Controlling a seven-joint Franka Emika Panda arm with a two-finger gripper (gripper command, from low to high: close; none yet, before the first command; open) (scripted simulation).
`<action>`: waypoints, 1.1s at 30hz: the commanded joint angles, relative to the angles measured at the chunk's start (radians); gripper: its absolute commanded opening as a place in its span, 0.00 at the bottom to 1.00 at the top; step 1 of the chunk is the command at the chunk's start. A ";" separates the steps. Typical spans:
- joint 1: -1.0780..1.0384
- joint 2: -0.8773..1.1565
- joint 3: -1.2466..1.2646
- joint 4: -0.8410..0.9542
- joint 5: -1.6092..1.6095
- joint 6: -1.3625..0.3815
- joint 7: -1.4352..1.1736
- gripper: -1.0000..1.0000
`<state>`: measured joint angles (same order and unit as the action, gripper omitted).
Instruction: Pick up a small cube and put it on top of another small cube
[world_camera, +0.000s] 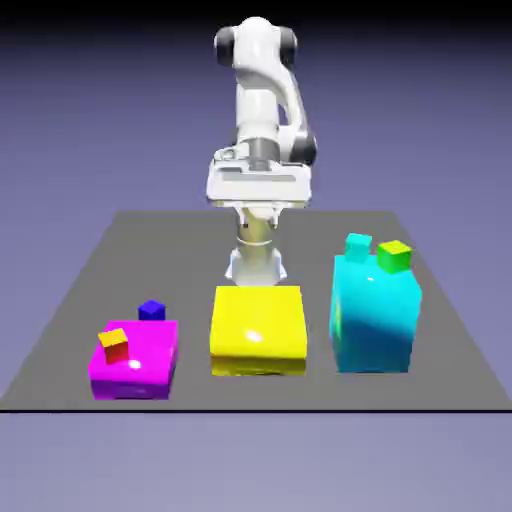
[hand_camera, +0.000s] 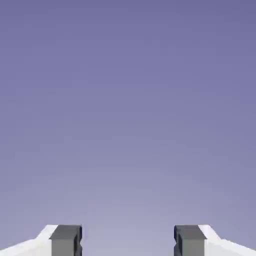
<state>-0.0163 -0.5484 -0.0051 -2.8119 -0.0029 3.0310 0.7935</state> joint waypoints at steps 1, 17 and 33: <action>-0.023 0.018 -0.004 -0.002 -0.002 -0.005 0.044 0.50; -0.399 0.304 -0.071 -0.027 -0.040 -0.085 0.739 0.50; -0.729 0.556 -0.130 -0.050 -0.073 -0.156 1.352 0.50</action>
<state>-0.7915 0.0078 -0.1356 -2.8620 -0.0762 2.8752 2.1454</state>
